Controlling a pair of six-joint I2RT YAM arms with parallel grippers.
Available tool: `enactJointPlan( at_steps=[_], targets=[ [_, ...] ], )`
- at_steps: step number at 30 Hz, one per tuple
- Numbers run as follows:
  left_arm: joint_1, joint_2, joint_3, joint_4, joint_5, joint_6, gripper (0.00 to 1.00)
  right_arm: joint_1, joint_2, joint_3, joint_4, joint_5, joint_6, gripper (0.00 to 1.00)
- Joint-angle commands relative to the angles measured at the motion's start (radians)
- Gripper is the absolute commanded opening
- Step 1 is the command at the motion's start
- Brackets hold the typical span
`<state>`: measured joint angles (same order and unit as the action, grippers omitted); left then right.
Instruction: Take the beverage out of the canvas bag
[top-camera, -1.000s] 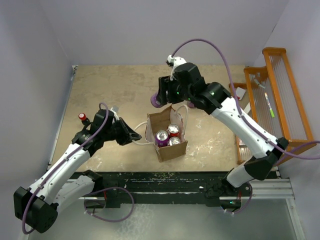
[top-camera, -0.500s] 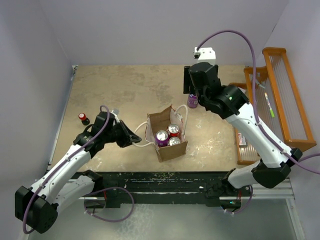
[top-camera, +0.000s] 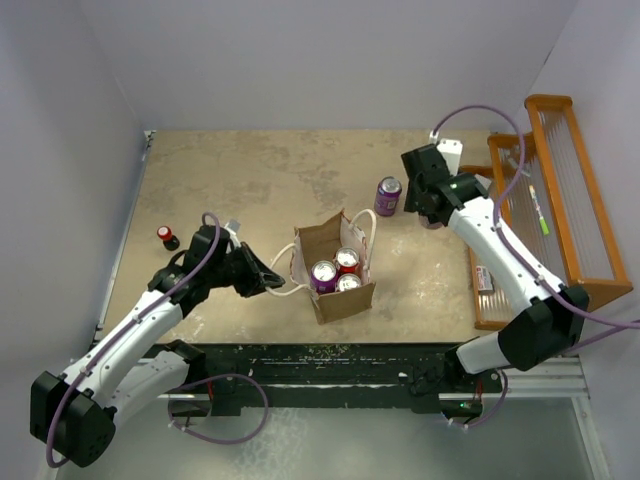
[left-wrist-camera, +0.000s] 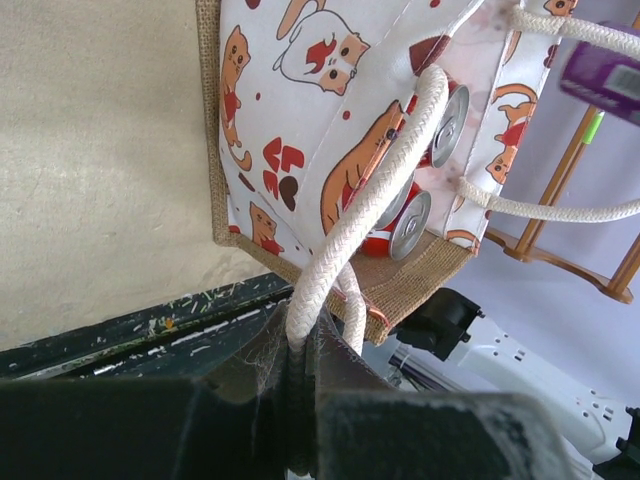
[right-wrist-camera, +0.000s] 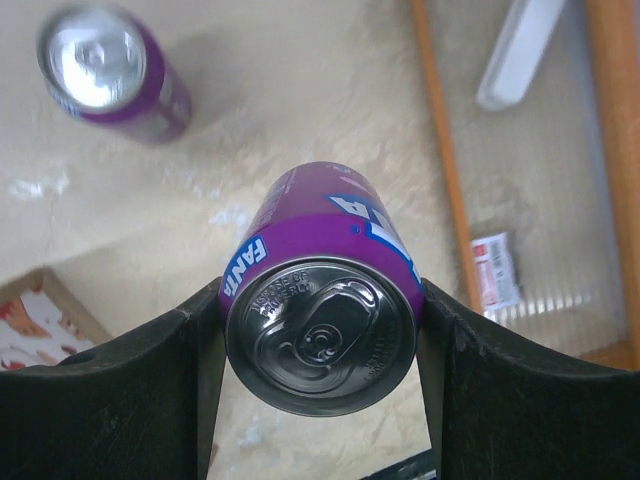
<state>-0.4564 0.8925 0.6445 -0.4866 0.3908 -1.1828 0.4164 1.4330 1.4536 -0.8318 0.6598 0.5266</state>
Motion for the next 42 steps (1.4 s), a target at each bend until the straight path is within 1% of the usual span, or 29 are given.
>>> enactJointPlan(
  at_steps=[1,6,14,25,31,37,42],
  targets=[
    [0.002,-0.021,-0.005,-0.004,0.019,0.031,0.00,0.019,-0.030,-0.088,0.133,-0.087,0.077,0.00],
    [0.002,-0.028,-0.001,-0.016,0.022,0.034,0.00,0.018,0.021,-0.159,0.190,-0.105,0.077,0.00],
    [0.002,-0.042,0.001,-0.037,0.016,0.043,0.00,0.006,0.048,-0.164,0.258,-0.107,0.026,0.00],
    [0.002,-0.038,0.010,-0.032,0.011,0.058,0.00,-0.037,0.105,-0.174,0.306,-0.103,-0.007,0.00],
    [0.002,-0.004,0.026,-0.028,0.024,0.073,0.00,-0.037,0.142,-0.172,0.358,-0.122,-0.048,0.00],
    [0.002,0.013,0.043,-0.040,0.026,0.088,0.00,-0.037,0.150,-0.178,0.414,-0.248,-0.067,0.00],
    [0.002,0.011,0.044,-0.048,0.026,0.092,0.00,-0.037,0.178,-0.175,0.434,-0.278,-0.064,0.00]
  ],
)
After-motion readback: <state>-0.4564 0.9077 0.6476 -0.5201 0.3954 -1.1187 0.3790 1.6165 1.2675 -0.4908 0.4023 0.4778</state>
